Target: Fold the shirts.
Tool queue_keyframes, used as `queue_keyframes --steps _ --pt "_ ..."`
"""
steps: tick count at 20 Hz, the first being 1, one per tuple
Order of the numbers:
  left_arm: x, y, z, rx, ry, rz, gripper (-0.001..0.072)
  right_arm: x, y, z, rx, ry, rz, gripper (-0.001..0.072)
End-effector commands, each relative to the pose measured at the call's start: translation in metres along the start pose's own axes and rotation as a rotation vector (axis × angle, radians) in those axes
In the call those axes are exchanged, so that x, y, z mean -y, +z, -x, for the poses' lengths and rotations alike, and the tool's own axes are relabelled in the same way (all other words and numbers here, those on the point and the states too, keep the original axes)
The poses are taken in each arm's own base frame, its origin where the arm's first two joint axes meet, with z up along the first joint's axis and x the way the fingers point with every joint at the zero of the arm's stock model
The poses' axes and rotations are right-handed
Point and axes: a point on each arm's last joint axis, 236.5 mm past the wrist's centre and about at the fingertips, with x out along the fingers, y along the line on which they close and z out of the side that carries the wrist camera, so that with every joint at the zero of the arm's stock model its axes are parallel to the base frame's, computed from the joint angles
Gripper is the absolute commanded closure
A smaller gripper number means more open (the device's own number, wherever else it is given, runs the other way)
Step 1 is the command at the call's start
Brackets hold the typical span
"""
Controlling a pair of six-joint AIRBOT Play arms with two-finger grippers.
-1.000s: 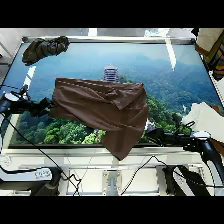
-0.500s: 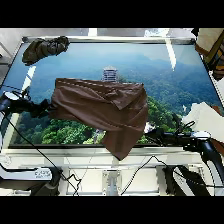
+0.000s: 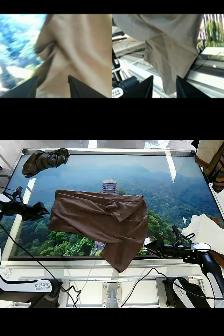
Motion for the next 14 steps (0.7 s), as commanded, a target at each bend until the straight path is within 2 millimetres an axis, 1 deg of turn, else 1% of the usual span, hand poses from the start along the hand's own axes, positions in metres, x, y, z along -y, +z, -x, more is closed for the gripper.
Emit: queue_keyframes --steps 1,2,4,5,6,7,8,9,10,11,12,14 --pt "-0.027 -0.008 0.008 -0.047 0.092 -0.002 0.0299 0.000 0.000 0.000 0.001 0.001 -0.008 0.0372" --pt "-0.028 -0.001 0.009 -0.015 0.057 0.044 0.0359 -0.001 0.001 0.000 0.002 0.003 -0.012 0.0373" --pt "-0.025 0.009 0.010 0.016 -0.107 0.199 0.0481 -0.004 0.002 0.000 0.008 0.017 -0.016 0.0373" --pt "-0.020 0.008 0.012 -0.005 -0.213 0.255 0.0485 -0.005 0.003 0.000 0.013 0.020 -0.018 0.0373" --pt "-0.009 -0.001 0.014 -0.061 -0.337 0.277 0.0485 -0.004 0.004 0.000 0.018 0.019 -0.018 0.0372" --pt "0.002 -0.016 0.017 -0.135 -0.444 0.256 0.0478 -0.004 0.006 0.000 0.025 0.016 -0.019 0.0372" --pt "0.006 -0.028 0.016 -0.191 -0.491 0.236 0.0475 -0.003 0.009 0.000 0.037 0.013 -0.020 0.0373" --pt "0.002 -0.039 0.008 -0.227 -0.480 0.229 0.0473 -0.003 0.013 0.000 0.054 0.013 -0.023 0.0373" --pt "-0.002 -0.041 -0.001 -0.228 -0.454 0.235 0.0420 -0.004 0.017 0.001 0.070 0.020 -0.027 0.0372" --pt "-0.005 -0.042 -0.010 -0.218 -0.437 0.248 0.0327 -0.008 0.019 0.001 0.080 0.036 -0.033 0.0372" --pt "-0.009 -0.042 -0.015 -0.207 -0.422 0.243 0.0326 -0.013 0.019 0.001 0.081 0.056 -0.039 0.0373" --pt "-0.023 -0.042 -0.023 -0.198 -0.359 0.243 0.0326 -0.015 0.019 0.001 0.081 0.064 -0.041 0.0373"
